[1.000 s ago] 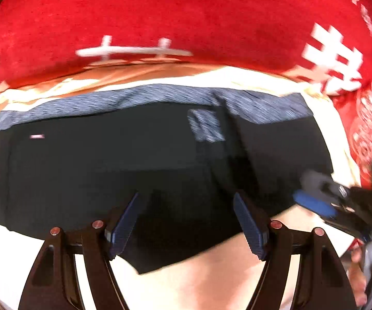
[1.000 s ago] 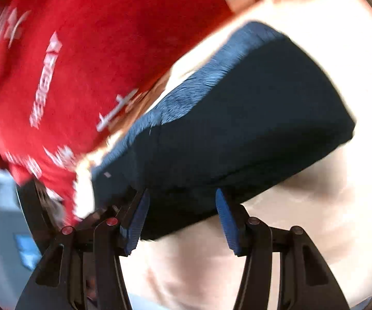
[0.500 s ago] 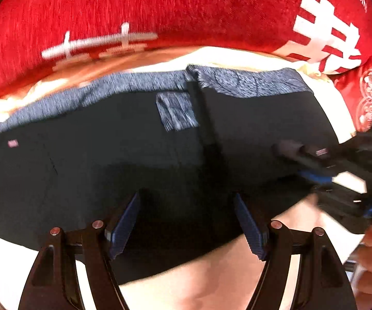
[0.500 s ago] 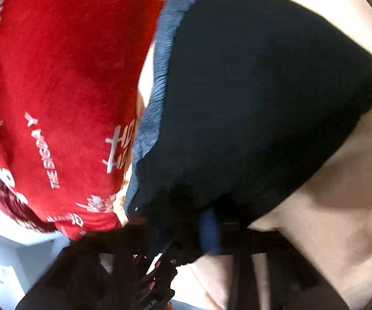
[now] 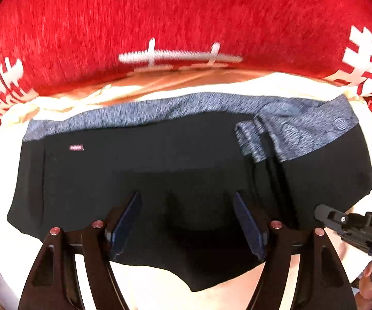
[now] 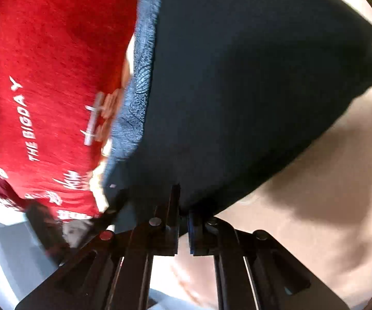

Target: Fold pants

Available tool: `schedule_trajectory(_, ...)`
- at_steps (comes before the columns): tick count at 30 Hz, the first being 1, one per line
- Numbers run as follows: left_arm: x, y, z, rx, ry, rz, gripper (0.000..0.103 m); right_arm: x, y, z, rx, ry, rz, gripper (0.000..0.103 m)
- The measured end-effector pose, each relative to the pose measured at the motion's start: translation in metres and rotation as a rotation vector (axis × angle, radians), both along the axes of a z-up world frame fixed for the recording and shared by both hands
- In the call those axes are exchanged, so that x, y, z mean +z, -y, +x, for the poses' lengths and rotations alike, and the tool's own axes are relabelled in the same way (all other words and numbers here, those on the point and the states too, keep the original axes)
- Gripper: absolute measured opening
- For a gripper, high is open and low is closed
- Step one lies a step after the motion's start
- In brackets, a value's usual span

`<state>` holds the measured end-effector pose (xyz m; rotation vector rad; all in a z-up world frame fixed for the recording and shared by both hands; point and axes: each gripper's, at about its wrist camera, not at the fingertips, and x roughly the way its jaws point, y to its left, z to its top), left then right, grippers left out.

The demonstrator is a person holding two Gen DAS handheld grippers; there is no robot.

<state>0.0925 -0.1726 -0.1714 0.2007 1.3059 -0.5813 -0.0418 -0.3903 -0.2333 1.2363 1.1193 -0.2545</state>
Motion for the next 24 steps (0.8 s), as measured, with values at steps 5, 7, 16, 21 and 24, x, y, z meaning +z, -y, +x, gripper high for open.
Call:
schedule_trajectory(5, 0.026, 0.025, 0.000, -0.024, -0.001, -0.059, 0.075, 0.049, -0.012, 0.030, 0.323, -0.036, -0.122, 0.046)
schedule_trajectory(7, 0.036, 0.045, -0.001, -0.059, 0.012, -0.083, 0.075, 0.076, -0.006, 0.031, 0.398, 0.019, -0.141, 0.065)
schedule_trajectory(16, 0.031, 0.120, -0.018, -0.143, -0.023, -0.092, 0.075, 0.077, 0.150, 0.044, 0.156, 0.000, -0.284, 0.065)
schedule_trajectory(21, 0.012, 0.139, -0.033, -0.140, -0.055, -0.063, 0.075, 0.026, 0.173, 0.074, 0.222, 0.008, -0.111, 0.064)
schedule_trajectory(24, 0.001, 0.143, -0.037, -0.151, -0.060, -0.020, 0.075, 0.006, 0.175, 0.081, 0.231, -0.019, -0.021, 0.044)
